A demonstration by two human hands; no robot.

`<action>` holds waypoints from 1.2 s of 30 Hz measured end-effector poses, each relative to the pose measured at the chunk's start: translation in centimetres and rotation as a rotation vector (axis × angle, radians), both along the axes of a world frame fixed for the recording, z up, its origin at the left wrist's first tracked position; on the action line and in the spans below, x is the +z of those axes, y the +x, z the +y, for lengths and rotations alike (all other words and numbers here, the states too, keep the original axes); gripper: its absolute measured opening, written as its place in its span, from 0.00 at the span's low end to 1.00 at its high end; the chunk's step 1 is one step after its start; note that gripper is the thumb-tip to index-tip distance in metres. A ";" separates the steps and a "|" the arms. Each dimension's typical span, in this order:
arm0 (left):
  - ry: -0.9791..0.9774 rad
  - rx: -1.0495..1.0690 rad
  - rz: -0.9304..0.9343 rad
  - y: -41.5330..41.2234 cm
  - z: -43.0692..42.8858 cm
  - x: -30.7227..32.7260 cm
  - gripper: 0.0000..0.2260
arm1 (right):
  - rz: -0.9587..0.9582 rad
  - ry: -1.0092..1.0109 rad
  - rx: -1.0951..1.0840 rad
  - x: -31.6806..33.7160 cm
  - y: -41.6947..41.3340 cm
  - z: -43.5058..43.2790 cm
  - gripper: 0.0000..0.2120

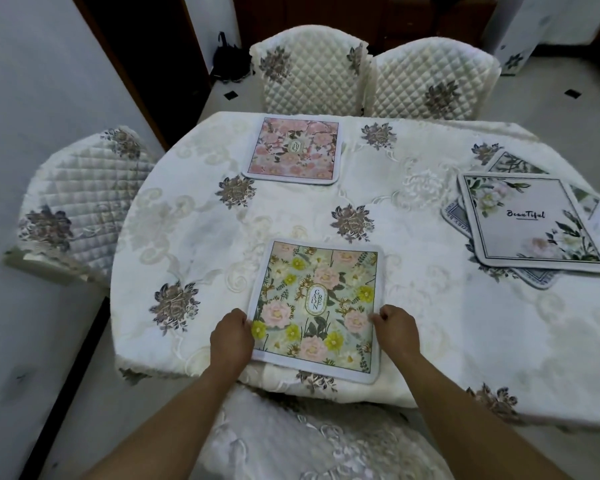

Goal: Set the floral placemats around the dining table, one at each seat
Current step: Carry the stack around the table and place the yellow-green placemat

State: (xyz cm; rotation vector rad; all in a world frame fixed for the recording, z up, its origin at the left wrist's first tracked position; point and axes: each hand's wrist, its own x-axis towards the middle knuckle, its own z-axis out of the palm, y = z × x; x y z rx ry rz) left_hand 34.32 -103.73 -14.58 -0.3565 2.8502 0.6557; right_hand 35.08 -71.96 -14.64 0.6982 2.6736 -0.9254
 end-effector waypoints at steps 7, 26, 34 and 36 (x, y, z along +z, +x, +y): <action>-0.100 -0.003 -0.083 1.1 0.5 -1.4 0.08 | 0.038 0.066 0.038 -1.2 -0.5 -0.3 0.16; -0.327 -0.207 -0.112 1.6 2.9 1.8 0.15 | -0.103 0.419 0.524 1.8 2.7 1.2 0.15; -0.291 -0.335 0.012 -0.6 11.6 7.1 0.18 | 0.002 0.505 0.491 7.1 4.3 9.6 0.15; -0.269 -0.348 0.049 -0.3 15.0 8.6 0.18 | 0.033 0.525 0.466 8.5 4.4 12.4 0.15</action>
